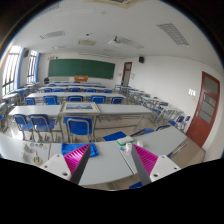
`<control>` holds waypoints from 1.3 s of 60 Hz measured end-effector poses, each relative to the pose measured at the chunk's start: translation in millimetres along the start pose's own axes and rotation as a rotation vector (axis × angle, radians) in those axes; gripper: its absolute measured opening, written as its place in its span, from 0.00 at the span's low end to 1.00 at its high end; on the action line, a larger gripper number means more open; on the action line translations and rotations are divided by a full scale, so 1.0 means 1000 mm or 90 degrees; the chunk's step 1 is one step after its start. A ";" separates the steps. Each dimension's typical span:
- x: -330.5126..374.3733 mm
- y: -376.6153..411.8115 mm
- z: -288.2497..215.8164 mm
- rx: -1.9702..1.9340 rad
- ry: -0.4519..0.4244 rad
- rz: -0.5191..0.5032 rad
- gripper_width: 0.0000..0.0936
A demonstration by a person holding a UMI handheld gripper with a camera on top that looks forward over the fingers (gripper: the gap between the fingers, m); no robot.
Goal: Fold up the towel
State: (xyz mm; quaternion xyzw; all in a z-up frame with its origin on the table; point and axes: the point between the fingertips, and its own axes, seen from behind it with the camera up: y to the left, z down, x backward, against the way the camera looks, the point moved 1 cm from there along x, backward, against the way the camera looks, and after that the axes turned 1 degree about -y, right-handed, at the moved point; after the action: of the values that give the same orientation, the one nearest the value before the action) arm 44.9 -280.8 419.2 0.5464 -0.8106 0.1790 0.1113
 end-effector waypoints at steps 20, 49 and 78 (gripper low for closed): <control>-0.060 0.079 0.103 0.031 0.101 -0.060 0.91; -0.259 0.340 0.209 0.065 0.130 -0.234 0.91; -0.379 0.394 0.237 0.119 0.138 -0.280 0.40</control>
State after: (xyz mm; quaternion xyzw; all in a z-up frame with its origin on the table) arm -172.9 75.3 -5.6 0.6948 -0.6357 0.2820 0.1832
